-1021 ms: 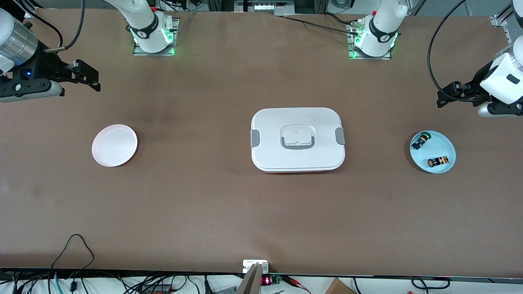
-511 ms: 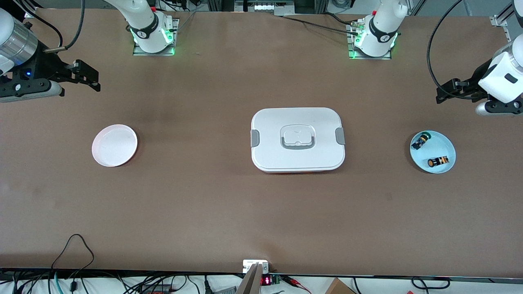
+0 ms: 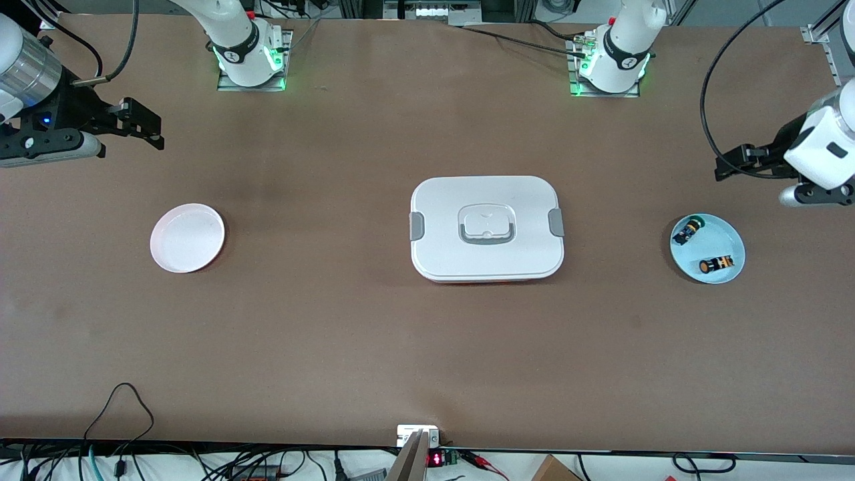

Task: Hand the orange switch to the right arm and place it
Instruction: 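Reach the left gripper down to the orange switch in the blue dish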

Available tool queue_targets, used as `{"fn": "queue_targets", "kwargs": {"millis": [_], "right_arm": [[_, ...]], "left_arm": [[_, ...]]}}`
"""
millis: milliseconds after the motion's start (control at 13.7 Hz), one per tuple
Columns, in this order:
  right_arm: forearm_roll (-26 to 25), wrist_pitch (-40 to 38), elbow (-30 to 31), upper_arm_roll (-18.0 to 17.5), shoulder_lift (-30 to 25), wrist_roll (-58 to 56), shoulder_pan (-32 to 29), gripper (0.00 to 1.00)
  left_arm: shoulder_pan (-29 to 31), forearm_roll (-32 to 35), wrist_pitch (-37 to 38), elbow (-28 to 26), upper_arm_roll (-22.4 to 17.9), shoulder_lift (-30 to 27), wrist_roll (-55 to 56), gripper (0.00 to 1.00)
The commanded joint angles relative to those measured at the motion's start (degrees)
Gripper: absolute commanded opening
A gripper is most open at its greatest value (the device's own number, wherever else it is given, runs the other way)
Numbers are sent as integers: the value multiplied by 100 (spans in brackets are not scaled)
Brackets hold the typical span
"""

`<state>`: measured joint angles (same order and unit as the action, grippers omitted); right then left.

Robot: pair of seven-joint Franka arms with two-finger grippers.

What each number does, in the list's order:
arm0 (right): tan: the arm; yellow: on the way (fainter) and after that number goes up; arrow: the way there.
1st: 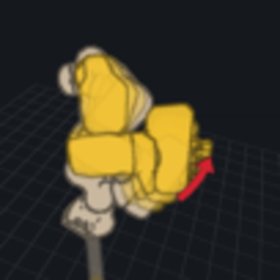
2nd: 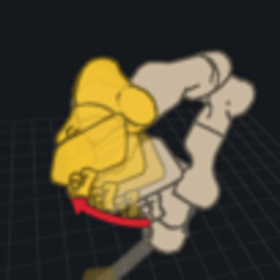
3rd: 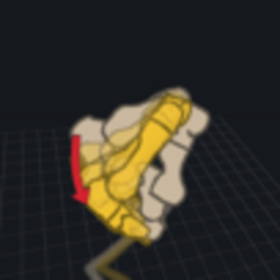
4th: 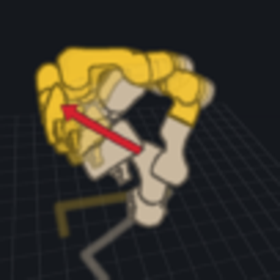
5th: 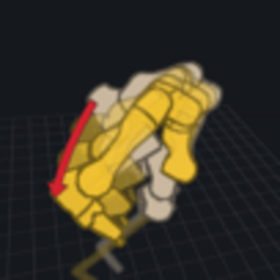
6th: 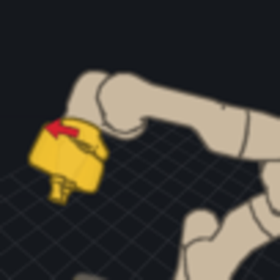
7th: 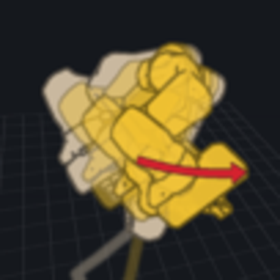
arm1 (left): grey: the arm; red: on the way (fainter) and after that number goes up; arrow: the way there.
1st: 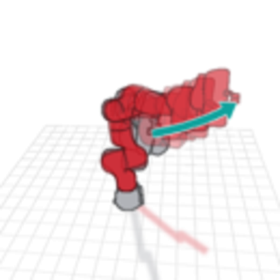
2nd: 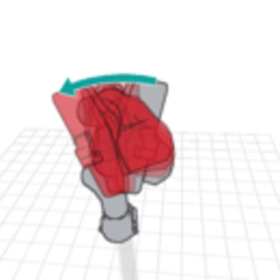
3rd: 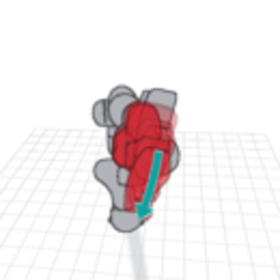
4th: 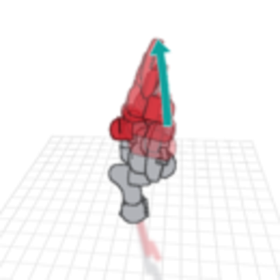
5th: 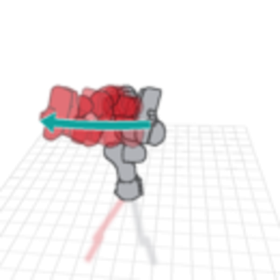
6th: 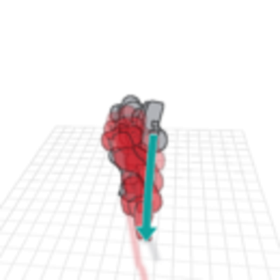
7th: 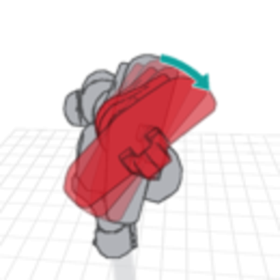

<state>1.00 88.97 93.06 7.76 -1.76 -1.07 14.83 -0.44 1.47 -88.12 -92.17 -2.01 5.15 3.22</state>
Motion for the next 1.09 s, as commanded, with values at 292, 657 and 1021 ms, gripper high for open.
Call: {"fn": "queue_targets", "kwargs": {"millis": [292,657,1021], "right_arm": [[41,-11,-78,15,27,46,29,100],[50,-29,-78,15,18,46,20,100],[50,-47,-78,15,27,28,11,100]], "left_arm": [[949,-269,-133,542,8,1267,-173,100],[985,247,-1511,-125,-1,1708,-173,100],[1256,337,-2979,-1152,-10,1840,-190,100]]}}
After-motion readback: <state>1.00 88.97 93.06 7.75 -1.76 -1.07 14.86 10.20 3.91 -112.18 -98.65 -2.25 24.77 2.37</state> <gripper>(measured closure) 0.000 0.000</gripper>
